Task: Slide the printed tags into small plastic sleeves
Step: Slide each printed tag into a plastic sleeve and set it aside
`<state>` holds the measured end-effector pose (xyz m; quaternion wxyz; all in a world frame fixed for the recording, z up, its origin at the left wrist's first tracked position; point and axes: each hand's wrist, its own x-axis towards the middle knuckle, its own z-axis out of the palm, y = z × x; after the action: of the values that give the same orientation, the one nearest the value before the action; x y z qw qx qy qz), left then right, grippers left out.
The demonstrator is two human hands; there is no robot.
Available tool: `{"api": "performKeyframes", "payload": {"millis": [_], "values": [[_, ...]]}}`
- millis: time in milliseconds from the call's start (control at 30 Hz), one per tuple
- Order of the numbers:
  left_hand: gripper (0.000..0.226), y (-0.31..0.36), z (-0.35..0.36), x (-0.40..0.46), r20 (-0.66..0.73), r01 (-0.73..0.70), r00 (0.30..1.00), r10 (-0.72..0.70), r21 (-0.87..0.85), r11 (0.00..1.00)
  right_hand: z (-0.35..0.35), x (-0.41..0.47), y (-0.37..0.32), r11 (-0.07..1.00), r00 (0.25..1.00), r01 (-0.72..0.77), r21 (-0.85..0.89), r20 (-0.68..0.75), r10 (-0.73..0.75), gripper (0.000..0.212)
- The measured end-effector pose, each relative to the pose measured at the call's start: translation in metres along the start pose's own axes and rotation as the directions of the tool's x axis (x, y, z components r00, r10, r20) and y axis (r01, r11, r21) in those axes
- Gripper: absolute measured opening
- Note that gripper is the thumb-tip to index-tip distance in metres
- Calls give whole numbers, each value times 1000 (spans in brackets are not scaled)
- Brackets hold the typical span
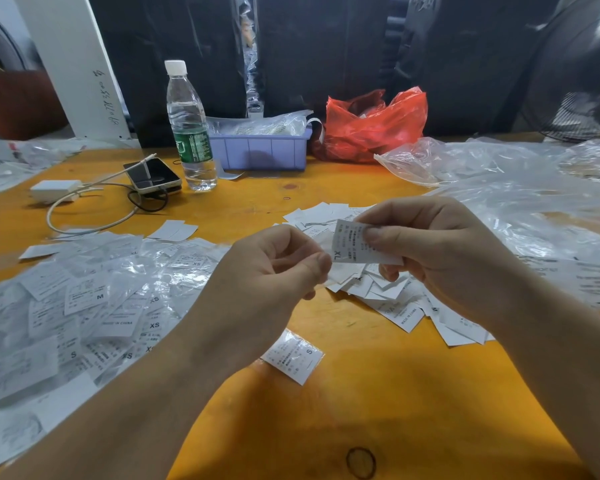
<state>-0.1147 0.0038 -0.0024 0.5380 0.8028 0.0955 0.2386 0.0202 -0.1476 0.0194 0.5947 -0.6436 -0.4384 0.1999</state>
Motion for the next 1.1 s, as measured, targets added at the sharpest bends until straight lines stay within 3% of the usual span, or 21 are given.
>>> {"api": "performKeyframes", "payload": {"millis": [133, 333, 467, 700, 1100], "values": [[5, -1, -1, 1, 6, 11, 1000, -11, 13, 1000, -1, 0, 1, 999, 1000, 4, -31, -3, -4, 17], [13, -1, 0, 0, 4, 19, 1000, -19, 7, 1000, -2, 1, 1, 998, 1000, 24, -54, -7, -24, 8], [12, 0, 2, 0, 30, 30, 999, -30, -13, 999, -2, 1, 1, 998, 995, 56, 1, -83, -56, 21], [15, 2, 1, -1, 10, 16, 1000, -15, -26, 1000, 0, 1, 2, 996, 999, 23, -86, 27, -21, 15], [14, 2, 0, -1, -58, 11, 998, -11, 5, 1000, 0, 2, 3, 987, 1000, 29, -159, 11, -28, 14]]}}
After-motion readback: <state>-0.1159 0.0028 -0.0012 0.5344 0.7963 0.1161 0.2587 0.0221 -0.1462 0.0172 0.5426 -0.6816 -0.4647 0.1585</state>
